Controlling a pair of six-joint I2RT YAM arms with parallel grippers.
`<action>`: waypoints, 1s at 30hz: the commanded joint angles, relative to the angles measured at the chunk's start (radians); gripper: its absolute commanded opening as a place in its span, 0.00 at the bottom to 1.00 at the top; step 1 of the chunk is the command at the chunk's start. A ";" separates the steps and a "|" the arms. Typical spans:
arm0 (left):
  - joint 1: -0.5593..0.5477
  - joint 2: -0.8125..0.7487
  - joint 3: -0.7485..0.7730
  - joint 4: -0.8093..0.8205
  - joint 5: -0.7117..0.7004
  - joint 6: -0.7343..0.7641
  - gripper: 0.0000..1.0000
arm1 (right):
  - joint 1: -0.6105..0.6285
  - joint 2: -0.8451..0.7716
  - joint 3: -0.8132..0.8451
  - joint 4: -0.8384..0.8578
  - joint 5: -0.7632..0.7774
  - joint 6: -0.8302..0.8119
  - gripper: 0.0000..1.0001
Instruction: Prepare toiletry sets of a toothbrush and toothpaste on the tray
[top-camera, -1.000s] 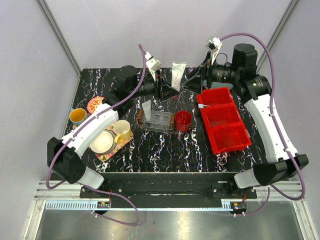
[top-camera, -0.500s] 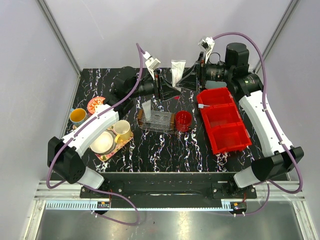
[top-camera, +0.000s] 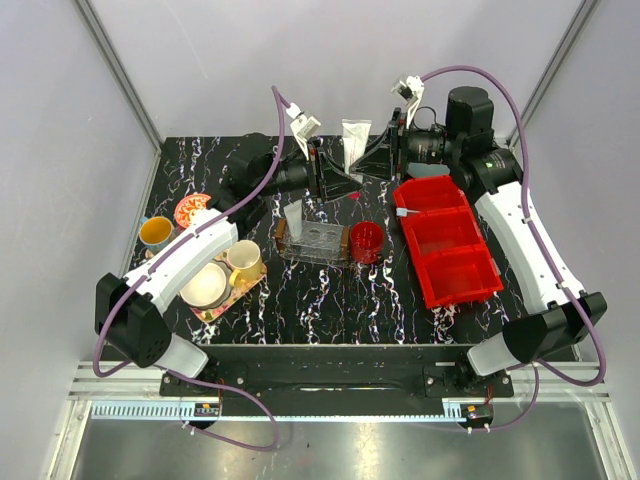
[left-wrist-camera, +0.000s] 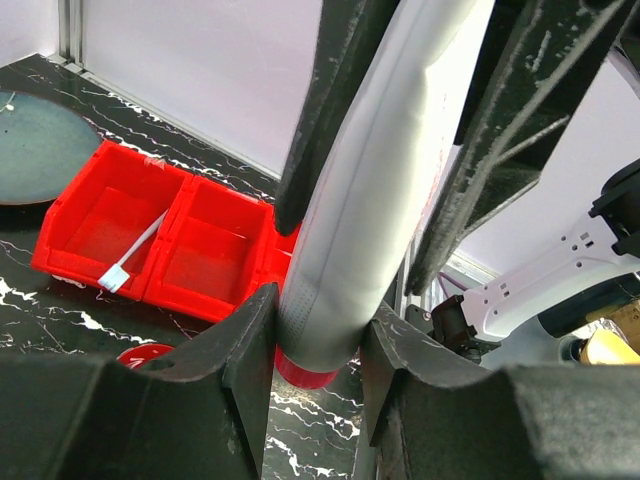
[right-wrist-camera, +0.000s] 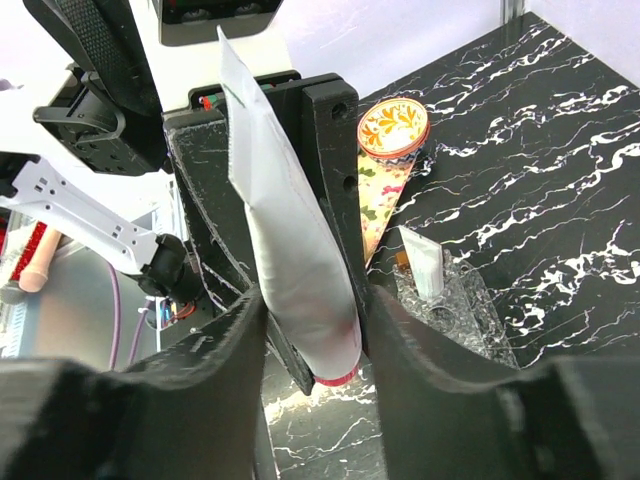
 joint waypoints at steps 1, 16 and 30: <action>0.001 -0.019 0.006 0.098 0.023 -0.014 0.00 | 0.014 0.003 0.003 0.045 -0.033 0.003 0.43; 0.014 -0.059 0.017 -0.047 0.037 0.175 0.52 | 0.014 -0.030 0.004 -0.004 -0.016 -0.056 0.03; 0.136 -0.135 0.115 -0.216 0.089 0.324 0.82 | 0.021 -0.059 -0.012 -0.171 0.037 -0.250 0.02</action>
